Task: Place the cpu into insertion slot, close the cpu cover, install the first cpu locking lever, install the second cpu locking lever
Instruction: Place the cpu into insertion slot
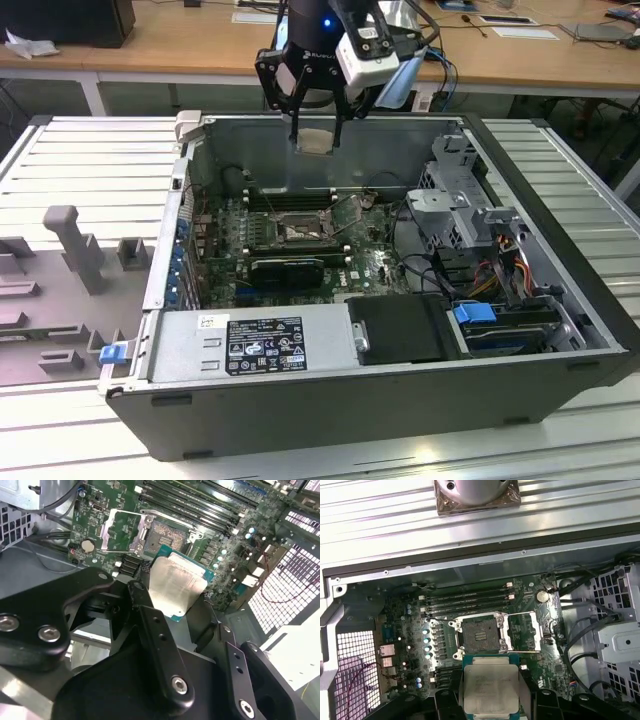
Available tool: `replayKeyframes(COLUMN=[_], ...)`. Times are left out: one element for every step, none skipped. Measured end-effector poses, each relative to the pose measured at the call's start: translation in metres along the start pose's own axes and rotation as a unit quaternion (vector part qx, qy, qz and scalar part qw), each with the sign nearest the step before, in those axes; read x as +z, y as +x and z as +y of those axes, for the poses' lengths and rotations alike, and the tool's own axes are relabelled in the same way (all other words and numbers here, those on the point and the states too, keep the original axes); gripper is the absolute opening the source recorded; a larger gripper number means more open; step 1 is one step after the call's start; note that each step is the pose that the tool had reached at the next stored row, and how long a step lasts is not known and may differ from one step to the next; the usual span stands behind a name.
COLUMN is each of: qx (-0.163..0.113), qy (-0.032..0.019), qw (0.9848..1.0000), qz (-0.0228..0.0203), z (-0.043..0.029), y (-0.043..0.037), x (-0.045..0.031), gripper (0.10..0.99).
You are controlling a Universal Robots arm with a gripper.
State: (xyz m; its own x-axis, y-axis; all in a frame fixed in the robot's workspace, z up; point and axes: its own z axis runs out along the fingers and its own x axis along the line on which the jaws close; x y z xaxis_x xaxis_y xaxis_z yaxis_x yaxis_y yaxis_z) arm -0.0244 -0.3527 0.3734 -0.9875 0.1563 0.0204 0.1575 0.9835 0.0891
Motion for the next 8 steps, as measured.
replayKeyframes(qx=[0.004,0.009,0.011,0.012,0.014,0.016,0.018,0.020], qy=[-0.0001,-0.0002,-0.0002,-0.0003,-0.0003,-0.0004,-0.0004,-0.0005], qw=[1.0000,1.0000,0.9999,0.9999,0.9999,0.9999,0.9998,0.9998], qz=[-0.0004,-0.0008,-0.0010,-0.0011,-0.0013,-0.0014,-0.0016,-0.0018], z=[0.0000,0.0000,0.0000,0.0000,0.0000,0.0000,0.0000,0.0000], y=[0.0000,0.0000,0.0000,0.0000,0.0000,0.0000,0.0000,0.0000], x=[0.0001,0.0002,0.0002,0.0002,0.0003,0.0003,0.0003,0.0003], gripper=[0.533,0.533,0.533,0.533,0.533,0.533,0.533,0.533])
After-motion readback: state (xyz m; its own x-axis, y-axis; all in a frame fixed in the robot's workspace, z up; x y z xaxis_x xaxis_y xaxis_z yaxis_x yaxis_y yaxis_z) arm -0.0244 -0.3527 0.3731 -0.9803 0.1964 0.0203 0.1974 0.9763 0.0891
